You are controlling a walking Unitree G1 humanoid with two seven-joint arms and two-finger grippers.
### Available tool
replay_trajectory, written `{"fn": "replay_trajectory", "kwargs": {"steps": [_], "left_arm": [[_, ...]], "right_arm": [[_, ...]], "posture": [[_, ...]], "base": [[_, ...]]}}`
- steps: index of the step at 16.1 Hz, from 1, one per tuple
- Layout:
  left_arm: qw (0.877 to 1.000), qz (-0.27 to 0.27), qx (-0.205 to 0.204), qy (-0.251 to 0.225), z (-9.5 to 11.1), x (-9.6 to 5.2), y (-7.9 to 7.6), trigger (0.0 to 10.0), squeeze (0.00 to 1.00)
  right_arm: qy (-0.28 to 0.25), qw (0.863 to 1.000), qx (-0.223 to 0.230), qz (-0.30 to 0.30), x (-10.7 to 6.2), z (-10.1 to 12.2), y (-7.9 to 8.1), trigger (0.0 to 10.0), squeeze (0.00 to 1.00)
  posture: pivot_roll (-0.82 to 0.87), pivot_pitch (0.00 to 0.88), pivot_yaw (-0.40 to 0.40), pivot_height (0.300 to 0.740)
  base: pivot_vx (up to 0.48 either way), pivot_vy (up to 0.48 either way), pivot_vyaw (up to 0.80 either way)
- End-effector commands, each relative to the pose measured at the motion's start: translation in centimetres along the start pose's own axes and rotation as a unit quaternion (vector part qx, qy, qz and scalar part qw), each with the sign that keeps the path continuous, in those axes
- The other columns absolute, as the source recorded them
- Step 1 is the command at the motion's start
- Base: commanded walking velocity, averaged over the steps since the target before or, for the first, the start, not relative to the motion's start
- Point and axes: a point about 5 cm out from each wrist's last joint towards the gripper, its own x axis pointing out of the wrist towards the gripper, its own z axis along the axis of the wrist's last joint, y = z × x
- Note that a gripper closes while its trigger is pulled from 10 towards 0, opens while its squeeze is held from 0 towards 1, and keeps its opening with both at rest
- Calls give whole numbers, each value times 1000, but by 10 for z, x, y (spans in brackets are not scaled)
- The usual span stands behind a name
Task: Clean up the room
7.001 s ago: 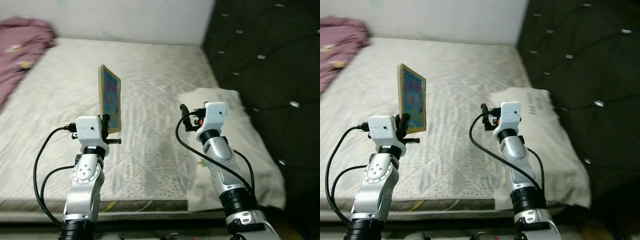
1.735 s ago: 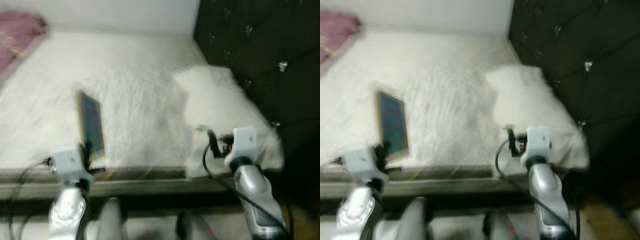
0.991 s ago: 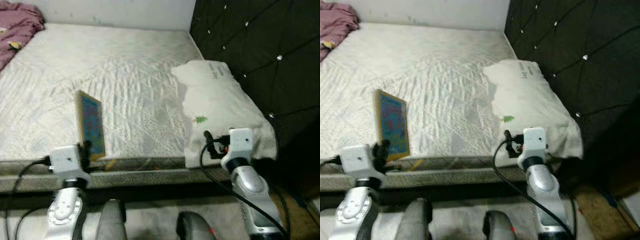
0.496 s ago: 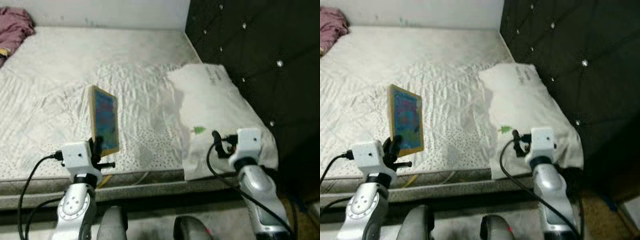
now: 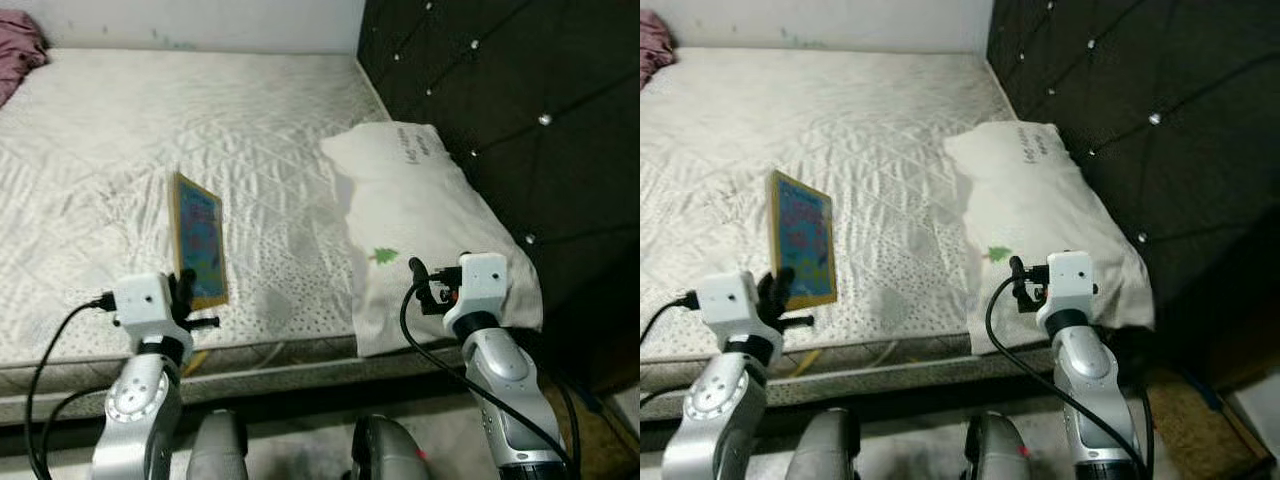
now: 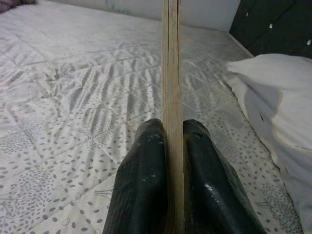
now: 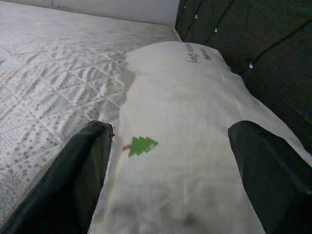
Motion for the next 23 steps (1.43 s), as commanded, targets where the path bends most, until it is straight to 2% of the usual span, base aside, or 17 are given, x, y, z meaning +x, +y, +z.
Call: {"fn": "replay_trajectory", "kwargs": {"steps": [1, 4, 11, 23], "left_arm": [[1000, -5, -2, -8, 3, 2, 0, 10000, 0], [1000, -1, 1, -17, 6, 3, 0, 10000, 0], [999, 27, 9, -39, 14, 8, 16, 10000, 0], [999, 11, -6, -51, 16, 14, 8, 10000, 0]], "right_arm": [[-1, 1000, 2, -5, -1, 0, -3, 10000, 0], [1, 1000, 4, -4, -1, 0, -2, 10000, 0], [1, 1000, 3, -2, 3, 0, -2, 10000, 0], [-2, 1000, -1, -5, 2, 2, -4, 10000, 0]], "posture": [[16, 35, -73, 597], [18, 34, -71, 597], [22, 40, -79, 597], [-1, 48, -77, 597]], "base": [[0, 0, 0], [0, 0, 0], [0, 0, 0], [283, 0, 0]]}}
